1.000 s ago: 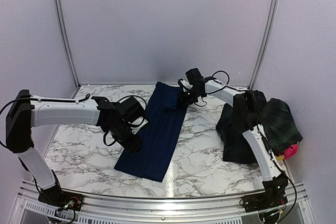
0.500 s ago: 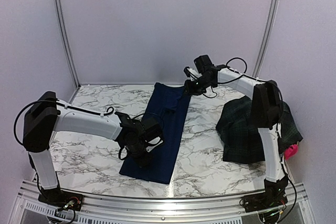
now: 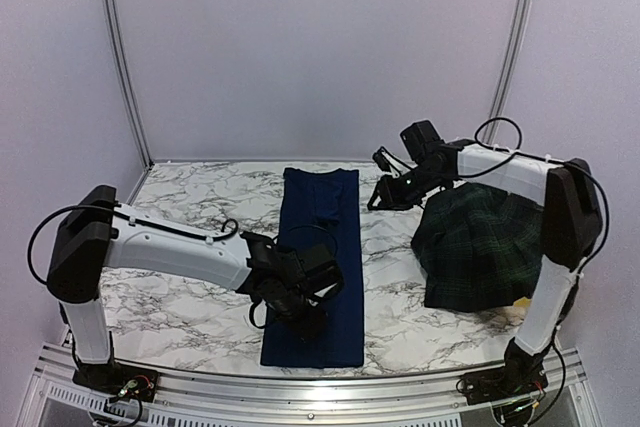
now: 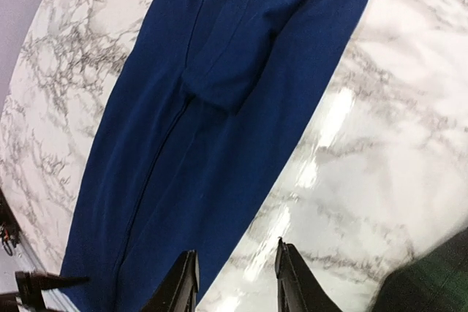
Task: Fold and stack the mixed laundry pile
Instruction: Rotate the rectangle-folded T-shirt at the center of the board, then fold the rectangle-folded T-shirt at the center of the board.
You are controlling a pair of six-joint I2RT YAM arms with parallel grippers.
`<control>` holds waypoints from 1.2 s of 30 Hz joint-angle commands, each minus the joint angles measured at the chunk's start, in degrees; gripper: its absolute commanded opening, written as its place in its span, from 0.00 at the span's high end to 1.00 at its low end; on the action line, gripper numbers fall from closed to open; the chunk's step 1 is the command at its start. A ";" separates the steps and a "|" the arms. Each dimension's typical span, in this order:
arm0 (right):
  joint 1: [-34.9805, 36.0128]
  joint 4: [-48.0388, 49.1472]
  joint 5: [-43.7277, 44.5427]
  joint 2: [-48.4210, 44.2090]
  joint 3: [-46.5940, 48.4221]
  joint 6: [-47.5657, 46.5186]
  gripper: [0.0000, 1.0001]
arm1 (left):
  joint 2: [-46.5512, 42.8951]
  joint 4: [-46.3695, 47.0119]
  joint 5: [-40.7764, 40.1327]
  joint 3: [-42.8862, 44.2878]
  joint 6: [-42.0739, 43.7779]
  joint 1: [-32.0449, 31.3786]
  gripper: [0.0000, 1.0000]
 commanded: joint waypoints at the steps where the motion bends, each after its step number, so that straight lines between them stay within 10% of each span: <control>1: 2.22 2.03 -8.73 -12.63 -11.39 4.36 0.67 | -11.13 2.94 -3.60 -5.13 -10.82 1.27 0.39; 16: 27.73 4.58 -11.19 -34.55 -42.99 26.74 0.66 | -32.87 13.79 6.26 -34.48 -34.14 0.07 0.40; 36: 33.94 15.67 -12.46 -24.18 -49.49 32.37 0.62 | -28.10 25.16 11.66 -40.63 -39.98 -2.14 0.59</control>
